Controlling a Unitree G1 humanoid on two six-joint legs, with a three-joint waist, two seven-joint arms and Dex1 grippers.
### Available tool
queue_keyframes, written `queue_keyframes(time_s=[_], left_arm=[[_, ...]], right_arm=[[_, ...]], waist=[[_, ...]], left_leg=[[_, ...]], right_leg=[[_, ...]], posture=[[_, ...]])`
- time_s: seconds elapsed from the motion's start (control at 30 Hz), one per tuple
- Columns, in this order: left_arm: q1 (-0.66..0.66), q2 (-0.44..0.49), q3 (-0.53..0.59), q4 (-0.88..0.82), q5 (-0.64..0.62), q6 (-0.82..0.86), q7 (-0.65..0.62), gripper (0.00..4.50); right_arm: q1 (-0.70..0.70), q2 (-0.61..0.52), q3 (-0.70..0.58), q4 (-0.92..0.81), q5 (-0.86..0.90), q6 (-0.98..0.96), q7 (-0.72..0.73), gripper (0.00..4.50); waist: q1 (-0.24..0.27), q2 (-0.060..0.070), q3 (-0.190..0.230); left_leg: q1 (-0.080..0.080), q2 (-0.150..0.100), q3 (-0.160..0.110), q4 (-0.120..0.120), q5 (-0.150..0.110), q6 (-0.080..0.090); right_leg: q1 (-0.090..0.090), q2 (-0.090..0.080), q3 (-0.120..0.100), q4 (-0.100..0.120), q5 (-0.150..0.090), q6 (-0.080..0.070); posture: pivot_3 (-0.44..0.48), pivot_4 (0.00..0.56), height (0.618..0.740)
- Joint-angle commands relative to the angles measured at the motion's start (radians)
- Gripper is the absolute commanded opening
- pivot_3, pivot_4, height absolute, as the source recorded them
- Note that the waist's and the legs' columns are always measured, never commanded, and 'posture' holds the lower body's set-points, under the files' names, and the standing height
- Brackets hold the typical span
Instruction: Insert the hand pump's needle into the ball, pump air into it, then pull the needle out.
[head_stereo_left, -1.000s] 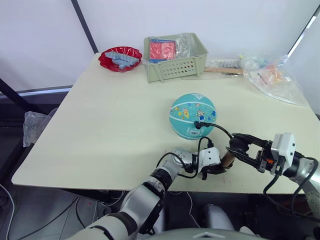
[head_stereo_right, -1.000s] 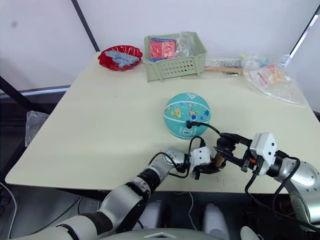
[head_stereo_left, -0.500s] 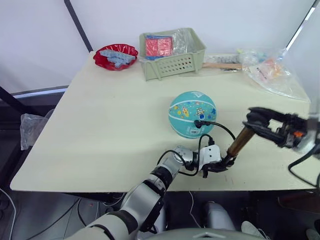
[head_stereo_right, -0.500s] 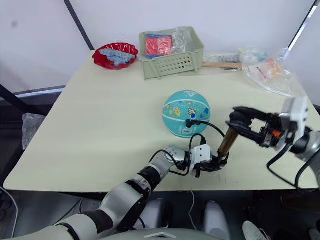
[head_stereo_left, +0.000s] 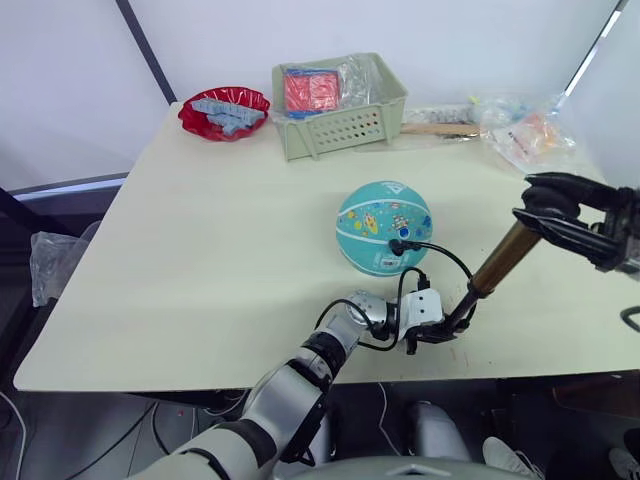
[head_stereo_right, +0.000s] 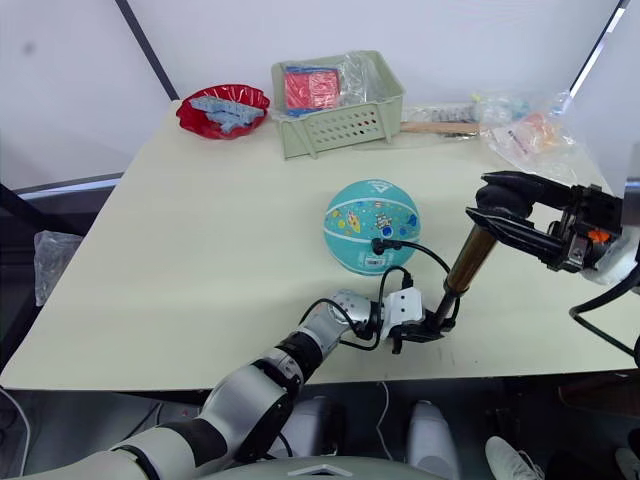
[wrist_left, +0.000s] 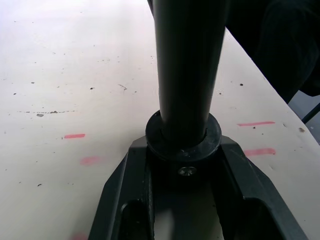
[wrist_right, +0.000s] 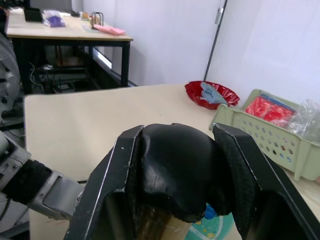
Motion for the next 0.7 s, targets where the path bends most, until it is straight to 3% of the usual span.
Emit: queue_keyframes(time_s=[0.03,0.37,0.53,0.7], left_arm=[[0.05,0.022,-0.035,0.081,0.046,0.058,-0.006,1.03],[0.052,0.025,-0.033,0.074,0.044,0.063,-0.002,1.03],[0.053,0.027,-0.031,0.071,0.042,0.065,-0.003,1.03],[0.054,0.028,-0.031,0.07,0.041,0.066,-0.005,1.03]], right_arm=[[0.109,0.032,0.087,-0.007,-0.151,-0.064,0.05,1.65],[0.267,0.216,0.411,0.196,-0.497,-0.304,0.049,1.65],[0.277,0.243,0.45,0.25,-0.571,-0.369,0.032,1.65],[0.242,0.245,0.378,0.175,-0.468,-0.34,0.017,1.65]], waist=[[-0.001,0.0,-0.001],[-0.002,0.001,-0.022],[-0.004,0.0,-0.026],[-0.005,0.001,-0.026]], left_leg=[[0.0,0.0,-0.002,0.0,0.0,0.0],[0.003,0.005,-0.021,0.001,-0.001,-0.002],[0.003,0.005,-0.024,0.001,-0.001,-0.002],[0.004,0.005,-0.028,0.001,-0.001,-0.002]], right_leg=[[0.001,0.0,-0.003,-0.001,0.0,0.0],[0.011,0.004,-0.024,-0.002,-0.003,-0.005],[0.012,0.004,-0.027,-0.002,-0.003,-0.005],[0.014,0.004,-0.032,-0.002,-0.004,-0.007]], posture=[[0.0,0.15,0.738],[0.0,0.15,0.738],[0.0,0.15,0.738],[0.0,0.15,0.738]])
